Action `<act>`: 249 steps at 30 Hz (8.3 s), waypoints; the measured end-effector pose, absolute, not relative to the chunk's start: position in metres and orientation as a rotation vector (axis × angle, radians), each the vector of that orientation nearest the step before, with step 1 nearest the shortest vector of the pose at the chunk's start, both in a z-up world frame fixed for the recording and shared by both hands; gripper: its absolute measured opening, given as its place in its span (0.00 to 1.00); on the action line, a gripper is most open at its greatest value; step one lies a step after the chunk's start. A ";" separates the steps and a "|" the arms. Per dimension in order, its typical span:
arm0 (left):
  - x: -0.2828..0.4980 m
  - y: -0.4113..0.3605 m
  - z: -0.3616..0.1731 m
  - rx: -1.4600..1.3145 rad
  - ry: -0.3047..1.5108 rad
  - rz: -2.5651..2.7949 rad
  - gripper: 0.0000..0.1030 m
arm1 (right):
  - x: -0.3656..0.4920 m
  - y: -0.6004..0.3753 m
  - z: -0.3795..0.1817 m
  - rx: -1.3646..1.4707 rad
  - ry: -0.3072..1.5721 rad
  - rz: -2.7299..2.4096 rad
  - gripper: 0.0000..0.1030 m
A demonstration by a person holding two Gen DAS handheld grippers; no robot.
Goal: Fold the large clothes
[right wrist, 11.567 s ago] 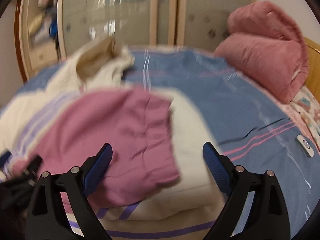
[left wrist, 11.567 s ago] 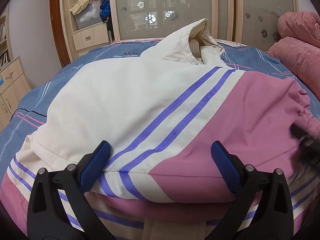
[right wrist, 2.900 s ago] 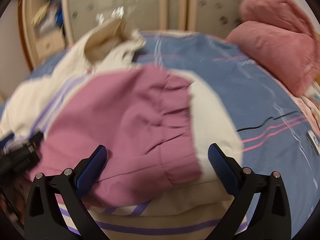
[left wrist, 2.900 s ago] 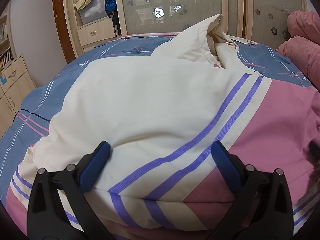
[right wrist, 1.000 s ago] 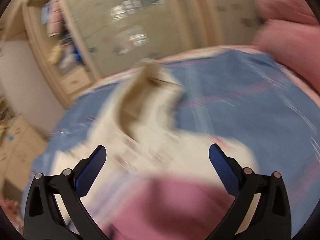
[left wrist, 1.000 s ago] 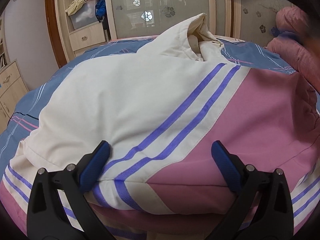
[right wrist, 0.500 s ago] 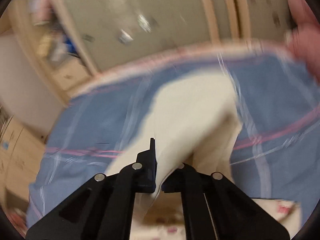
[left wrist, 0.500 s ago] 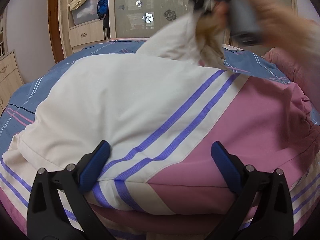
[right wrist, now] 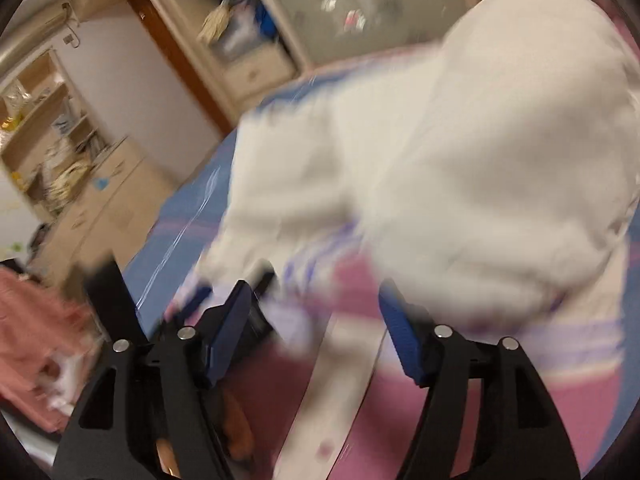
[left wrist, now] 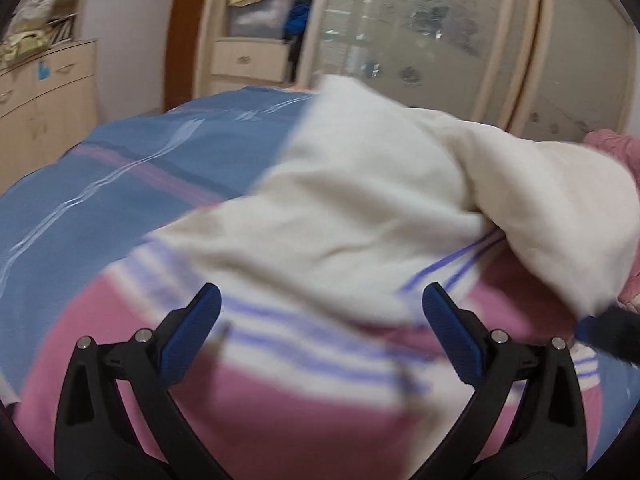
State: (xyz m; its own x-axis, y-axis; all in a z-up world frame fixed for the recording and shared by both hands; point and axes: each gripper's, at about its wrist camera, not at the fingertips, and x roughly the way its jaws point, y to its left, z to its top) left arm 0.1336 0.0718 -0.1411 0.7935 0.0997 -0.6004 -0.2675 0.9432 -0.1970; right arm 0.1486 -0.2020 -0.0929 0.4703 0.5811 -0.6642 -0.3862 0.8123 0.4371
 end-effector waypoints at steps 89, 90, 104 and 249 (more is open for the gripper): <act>0.123 0.009 -0.175 -0.112 0.736 -0.015 0.98 | 0.099 -0.264 -0.126 0.277 0.736 0.331 0.66; 0.119 0.009 -0.173 -0.110 0.731 -0.011 0.98 | 0.092 -0.267 -0.118 0.278 0.708 0.330 0.66; 0.104 0.008 -0.159 -0.070 0.747 0.003 0.98 | 0.124 -0.274 -0.159 0.289 0.819 0.183 0.64; 0.034 0.026 -0.019 -0.096 0.480 -0.007 0.98 | 0.022 -0.215 -0.002 0.040 0.524 -0.153 0.99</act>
